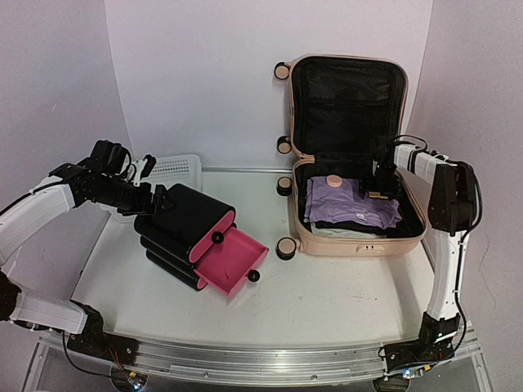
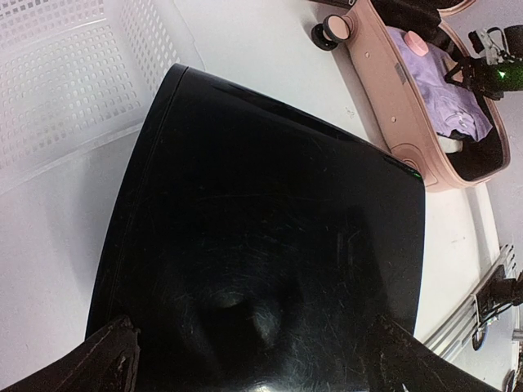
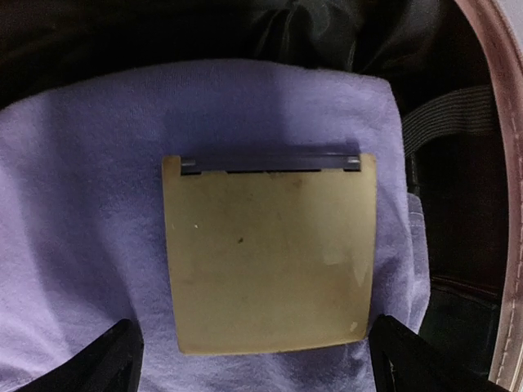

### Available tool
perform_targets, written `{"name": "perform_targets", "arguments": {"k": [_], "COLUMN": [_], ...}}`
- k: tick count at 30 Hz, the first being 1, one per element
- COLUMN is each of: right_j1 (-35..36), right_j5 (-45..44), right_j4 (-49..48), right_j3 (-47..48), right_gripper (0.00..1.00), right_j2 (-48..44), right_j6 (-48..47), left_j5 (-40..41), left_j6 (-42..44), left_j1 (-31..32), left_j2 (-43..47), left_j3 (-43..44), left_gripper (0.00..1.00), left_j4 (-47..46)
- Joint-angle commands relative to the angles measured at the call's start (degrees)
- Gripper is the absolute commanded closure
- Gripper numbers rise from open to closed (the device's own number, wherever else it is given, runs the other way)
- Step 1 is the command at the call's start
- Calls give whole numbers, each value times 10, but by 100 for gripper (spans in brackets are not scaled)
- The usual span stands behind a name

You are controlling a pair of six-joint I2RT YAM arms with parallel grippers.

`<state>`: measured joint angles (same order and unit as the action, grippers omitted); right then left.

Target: Open, take out, and arrange the luggage

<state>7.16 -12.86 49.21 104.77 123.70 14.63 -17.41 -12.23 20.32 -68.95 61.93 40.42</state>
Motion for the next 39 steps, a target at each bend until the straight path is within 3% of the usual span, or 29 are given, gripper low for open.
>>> {"name": "perform_targets", "arguments": {"k": [1, 8, 18, 25, 29, 33, 36, 39], "right_j1": [2, 1, -7, -7, -7, -6, 3, 23], "right_j5": [-26, -48, -26, 28, 103, 235, 362, 543], "right_j4": [25, 26, 26, 26, 16, -30, -119, -230], "right_j3": [61, 81, 96, 87, 47, -32, -132, -223], "right_gripper": [2, 8, 28, 37, 41, 46, 47, 45], "right_j2": [17, 36, 50, 10, -58, -136, -199, -248], "right_j6": [-18, -28, -23, -11, -21, -16, 7, 41], "left_j5": [-11, -9, -7, -6, -6, -6, -5, -6], "left_j6": [-13, -10, -5, -4, -3, -3, -3, -3], "left_j1": [2, 2, 2, 2, 2, 2, 2, 2], "left_j2": [-13, -19, -26, -30, -31, -35, -39, -40], "left_j3": [-7, -7, -4, -2, 0, 2, 4, 6], "left_gripper": [3, 3, 3, 3, 2, 2, 2, 2], "left_j4": [79, 79, 79, 79, 78, 79, 79, 79]}}
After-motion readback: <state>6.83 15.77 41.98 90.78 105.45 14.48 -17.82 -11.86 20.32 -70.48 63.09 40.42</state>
